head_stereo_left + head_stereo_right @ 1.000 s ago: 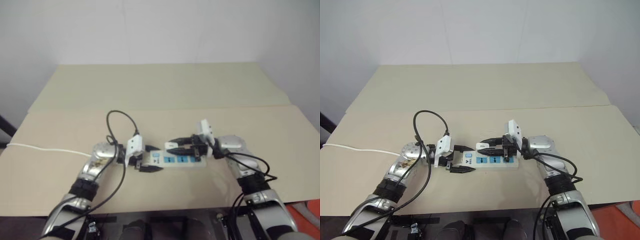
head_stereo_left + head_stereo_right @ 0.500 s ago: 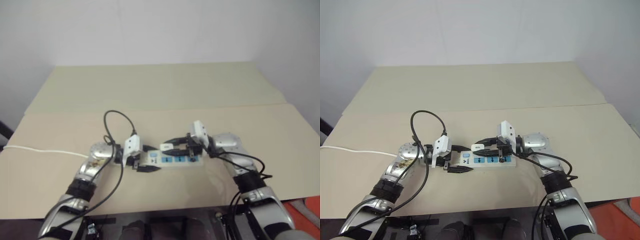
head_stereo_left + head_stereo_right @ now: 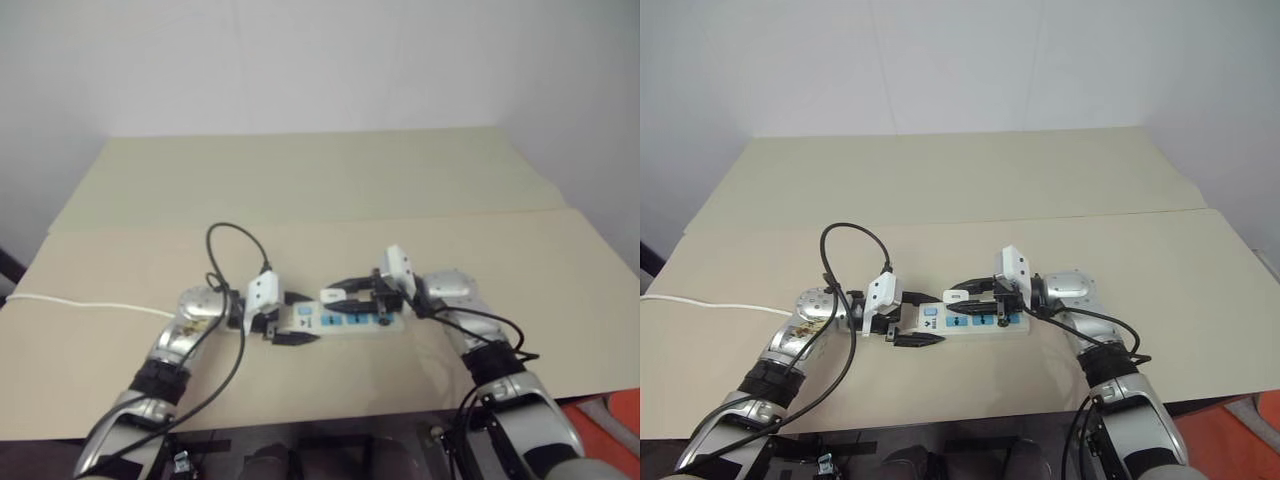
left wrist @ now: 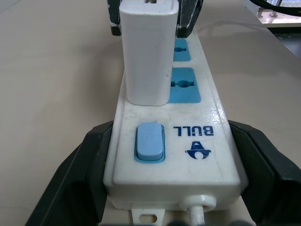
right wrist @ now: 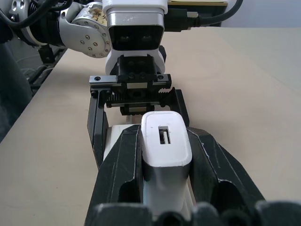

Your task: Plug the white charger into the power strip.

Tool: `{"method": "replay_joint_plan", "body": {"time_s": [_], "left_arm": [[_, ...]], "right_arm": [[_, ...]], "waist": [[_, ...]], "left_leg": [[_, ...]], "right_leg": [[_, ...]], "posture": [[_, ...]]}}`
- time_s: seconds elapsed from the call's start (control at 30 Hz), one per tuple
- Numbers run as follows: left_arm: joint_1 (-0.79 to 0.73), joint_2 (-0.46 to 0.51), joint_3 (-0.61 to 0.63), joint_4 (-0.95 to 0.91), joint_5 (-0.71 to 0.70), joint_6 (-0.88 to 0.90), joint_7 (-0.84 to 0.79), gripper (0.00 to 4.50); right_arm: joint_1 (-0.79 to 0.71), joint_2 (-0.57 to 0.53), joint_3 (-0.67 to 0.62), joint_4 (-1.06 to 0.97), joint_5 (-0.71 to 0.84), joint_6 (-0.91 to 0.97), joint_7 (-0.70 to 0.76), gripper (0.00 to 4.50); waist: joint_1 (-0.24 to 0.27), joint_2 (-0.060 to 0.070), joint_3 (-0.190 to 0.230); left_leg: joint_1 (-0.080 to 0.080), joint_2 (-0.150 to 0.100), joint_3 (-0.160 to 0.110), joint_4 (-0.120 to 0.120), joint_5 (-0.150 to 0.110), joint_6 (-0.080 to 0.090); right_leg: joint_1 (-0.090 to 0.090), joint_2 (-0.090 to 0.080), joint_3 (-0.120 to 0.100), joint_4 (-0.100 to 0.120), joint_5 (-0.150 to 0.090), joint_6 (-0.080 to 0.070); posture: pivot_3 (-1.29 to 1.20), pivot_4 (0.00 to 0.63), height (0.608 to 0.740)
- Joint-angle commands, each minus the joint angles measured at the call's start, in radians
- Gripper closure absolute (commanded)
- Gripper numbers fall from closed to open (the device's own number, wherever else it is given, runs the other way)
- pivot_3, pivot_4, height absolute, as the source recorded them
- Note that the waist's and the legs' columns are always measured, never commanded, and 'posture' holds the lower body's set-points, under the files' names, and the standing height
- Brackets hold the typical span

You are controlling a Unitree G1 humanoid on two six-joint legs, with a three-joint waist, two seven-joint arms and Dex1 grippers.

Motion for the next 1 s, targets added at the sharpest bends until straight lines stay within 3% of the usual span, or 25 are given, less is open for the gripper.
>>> {"method": "replay_joint_plan", "body": {"time_s": [0.03,0.33,0.93,1.0], "left_arm": [[0.006,0.037,0.014,-0.013,0.014,0.005,-0.006,1.23],[0.001,0.027,0.008,-0.007,0.015,0.002,-0.001,1.23],[0.030,0.031,0.017,-0.037,0.014,0.008,0.014,1.23],[0.029,0.030,0.017,-0.036,0.015,0.008,0.015,1.23]], "right_arm": [[0.015,-0.069,-0.022,0.086,-0.058,0.015,-0.006,3.39],[-0.021,0.026,0.055,0.048,-0.076,0.009,-0.014,3.39],[-0.015,0.017,0.045,0.042,-0.084,0.021,0.006,3.39],[-0.016,0.017,0.042,0.038,-0.079,0.033,0.006,2.66]], "waist": [[0.000,0.000,0.000],[-0.004,0.000,0.000],[-0.005,0.000,0.000],[-0.004,0.000,0.000]], "left_leg": [[0.000,0.000,0.000,0.000,0.000,0.000],[0.000,0.000,0.000,-0.001,0.000,0.000],[0.004,0.000,0.001,-0.007,0.001,-0.002],[0.005,0.000,0.001,-0.008,0.001,-0.002]], "right_leg": [[0.000,0.000,0.000,0.000,0.000,0.000],[-0.001,0.000,0.000,0.000,0.000,0.000],[0.000,0.000,0.001,0.000,-0.001,-0.002],[0.000,0.000,0.001,0.000,-0.001,-0.002]], "posture": [[0.00,0.150,0.740],[0.00,0.150,0.740],[0.00,0.150,0.740],[0.00,0.150,0.740]]}}
